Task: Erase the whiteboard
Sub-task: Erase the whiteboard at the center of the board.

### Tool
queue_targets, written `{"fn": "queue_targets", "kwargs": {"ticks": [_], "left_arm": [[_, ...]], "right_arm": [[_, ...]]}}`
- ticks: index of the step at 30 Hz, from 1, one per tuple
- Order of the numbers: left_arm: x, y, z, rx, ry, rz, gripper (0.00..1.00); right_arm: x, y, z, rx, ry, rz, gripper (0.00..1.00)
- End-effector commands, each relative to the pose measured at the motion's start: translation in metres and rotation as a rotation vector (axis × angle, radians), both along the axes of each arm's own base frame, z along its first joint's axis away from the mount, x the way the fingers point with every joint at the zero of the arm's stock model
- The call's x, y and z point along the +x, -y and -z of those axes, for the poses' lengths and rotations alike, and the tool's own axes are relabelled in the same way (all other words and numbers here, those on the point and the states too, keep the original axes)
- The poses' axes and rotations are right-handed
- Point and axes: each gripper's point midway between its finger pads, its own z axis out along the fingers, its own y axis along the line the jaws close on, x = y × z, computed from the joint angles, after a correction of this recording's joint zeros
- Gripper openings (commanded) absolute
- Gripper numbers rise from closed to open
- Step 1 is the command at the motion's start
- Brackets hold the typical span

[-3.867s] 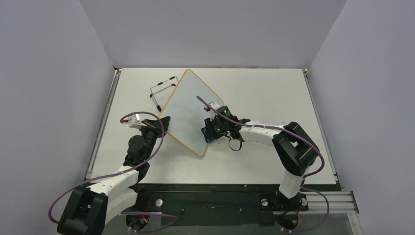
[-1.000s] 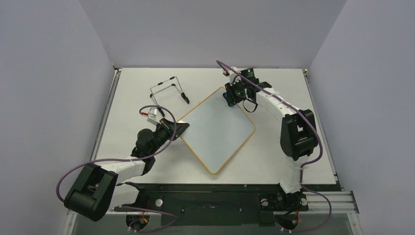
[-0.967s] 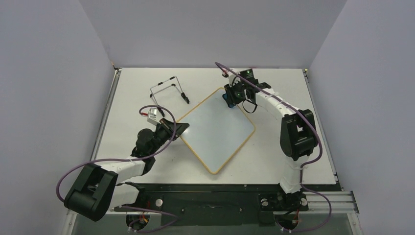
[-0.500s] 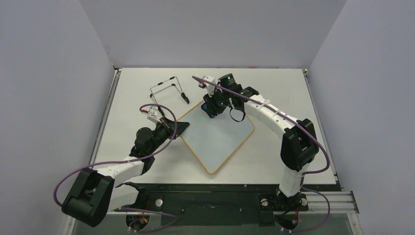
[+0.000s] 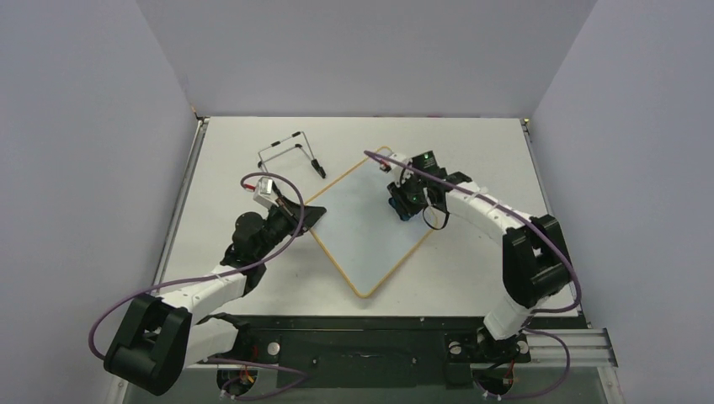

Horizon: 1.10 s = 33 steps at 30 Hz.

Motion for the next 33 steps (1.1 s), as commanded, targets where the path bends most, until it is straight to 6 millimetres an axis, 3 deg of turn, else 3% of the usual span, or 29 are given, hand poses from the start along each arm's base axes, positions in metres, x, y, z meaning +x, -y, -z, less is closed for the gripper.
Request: {"fn": "queue_targets", "kwargs": {"ticks": [1,4,7,10,12,14,17,18,19,22,24,28,33], "left_arm": [[-0.012,0.02,-0.104,-0.13,0.317,0.103,0.0],[-0.005,0.013,-0.103,-0.15,0.295,0.043,0.0],[-0.003,0.01,-0.103,-0.155,0.285,0.028,0.0],[-0.004,0.01,-0.108,-0.152,0.304,0.029,0.0],[-0.009,0.011,-0.112,-0.139,0.337,0.05,0.0],[-0.012,0.012,-0.115,-0.127,0.36,0.066,0.0],[-0.012,0.012,-0.115,-0.115,0.364,0.068,0.0],[-0.011,0.012,-0.115,-0.117,0.361,0.067,0.0],[-0.01,0.012,-0.114,-0.118,0.355,0.064,0.0],[-0.007,0.01,-0.116,-0.139,0.355,0.055,0.0],[-0.005,0.011,-0.116,-0.145,0.356,0.055,0.0],[0.0,0.009,-0.116,-0.132,0.354,0.05,0.0],[0.007,0.001,-0.118,-0.123,0.353,0.022,0.0]], "right_arm": [[-0.099,-0.084,0.009,0.12,-0.08,-0.329,0.0],[-0.137,-0.131,-0.009,0.105,0.049,-0.513,0.0],[-0.175,-0.161,-0.009,0.05,0.112,-0.682,0.0],[-0.186,-0.167,-0.006,0.048,0.078,-0.728,0.0],[-0.174,-0.158,-0.007,0.069,0.062,-0.686,0.0],[-0.139,-0.136,-0.007,0.111,0.055,-0.551,0.0],[-0.073,-0.084,-0.005,0.167,0.085,-0.236,0.0],[-0.072,-0.073,0.006,0.177,0.06,-0.191,0.0],[-0.055,-0.061,0.004,0.226,0.064,-0.097,0.0],[-0.053,-0.049,0.023,0.293,0.019,-0.002,0.0],[-0.056,-0.055,0.031,0.313,-0.015,0.009,0.0],[-0.09,-0.097,0.032,0.29,-0.023,-0.133,0.0],[-0.135,-0.151,-0.014,0.352,0.078,-0.326,0.0]]}}
